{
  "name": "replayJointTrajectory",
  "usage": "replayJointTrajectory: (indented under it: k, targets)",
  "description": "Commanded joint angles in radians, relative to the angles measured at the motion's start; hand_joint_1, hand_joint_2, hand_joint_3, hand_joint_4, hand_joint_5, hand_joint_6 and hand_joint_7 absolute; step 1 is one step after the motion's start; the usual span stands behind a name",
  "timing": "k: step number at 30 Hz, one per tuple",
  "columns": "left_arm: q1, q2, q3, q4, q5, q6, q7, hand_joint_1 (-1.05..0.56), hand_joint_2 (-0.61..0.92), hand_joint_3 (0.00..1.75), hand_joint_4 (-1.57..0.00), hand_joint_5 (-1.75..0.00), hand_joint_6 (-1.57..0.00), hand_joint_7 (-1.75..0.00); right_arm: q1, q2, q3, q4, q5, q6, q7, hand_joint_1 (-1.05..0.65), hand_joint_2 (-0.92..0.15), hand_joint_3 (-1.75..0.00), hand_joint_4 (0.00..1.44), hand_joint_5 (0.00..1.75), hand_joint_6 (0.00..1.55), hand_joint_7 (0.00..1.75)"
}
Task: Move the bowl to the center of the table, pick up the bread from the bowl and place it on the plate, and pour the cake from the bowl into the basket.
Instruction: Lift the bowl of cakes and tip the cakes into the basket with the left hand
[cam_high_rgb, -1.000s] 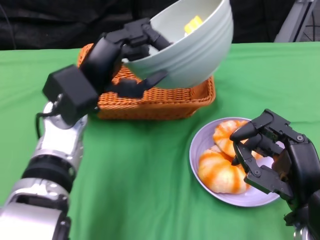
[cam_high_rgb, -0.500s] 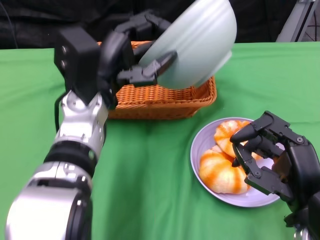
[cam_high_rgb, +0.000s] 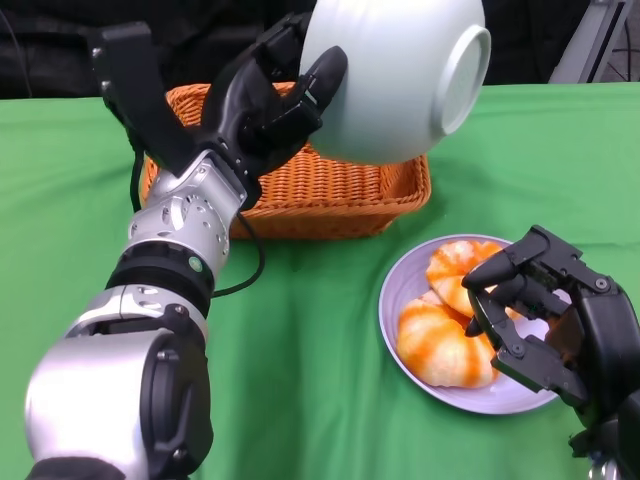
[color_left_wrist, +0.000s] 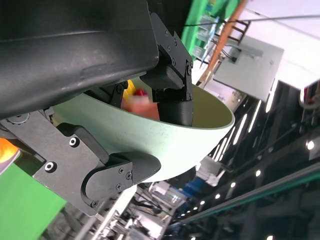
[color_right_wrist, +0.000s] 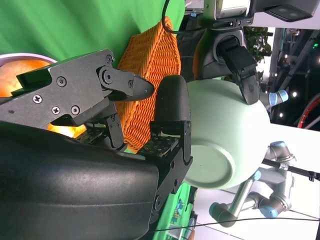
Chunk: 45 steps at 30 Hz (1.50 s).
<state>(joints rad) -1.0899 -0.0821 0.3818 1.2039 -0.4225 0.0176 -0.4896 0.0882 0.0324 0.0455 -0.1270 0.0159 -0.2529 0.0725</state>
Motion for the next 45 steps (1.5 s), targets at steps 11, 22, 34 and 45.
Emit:
replayJointTrajectory:
  k: [11, 22, 34, 45]
  targets:
    - [-0.065, -0.011, 0.097, 0.032, -0.052, 0.083, 0.048, -0.16, 0.65, 1.09, -0.83, -1.75, -0.65, -1.75, 0.007, -0.007, -0.010, 0.019, -0.001, -0.035, -0.008, -0.10, -0.80, -0.61, 0.64, 1.60, 0.58, 1.38]
    - [-0.095, -0.015, 0.184, 0.055, -0.119, 0.160, 0.117, -0.16, 0.61, 1.09, -0.85, -1.75, -0.64, -1.74, 0.010, -0.004, -0.010, 0.014, 0.001, -0.032, -0.017, -0.09, -0.81, -0.59, 0.63, 1.61, 0.58, 1.39]
    - [-0.104, -0.010, 0.273, 0.068, -0.198, 0.254, 0.197, -0.23, 0.75, 0.90, -0.85, -1.75, -0.60, -1.75, 0.007, -0.005, -0.015, 0.026, 0.010, -0.047, -0.012, -0.09, -0.81, -0.60, 0.64, 1.61, 0.58, 1.38]
    - [-0.109, -0.016, 0.314, 0.063, -0.232, 0.288, 0.297, -0.23, 0.91, 0.53, -0.83, -1.75, -0.62, -1.75, 0.011, -0.006, -0.012, 0.015, -0.005, -0.033, -0.022, -0.10, -0.83, -0.57, 0.63, 1.60, 0.58, 1.39]
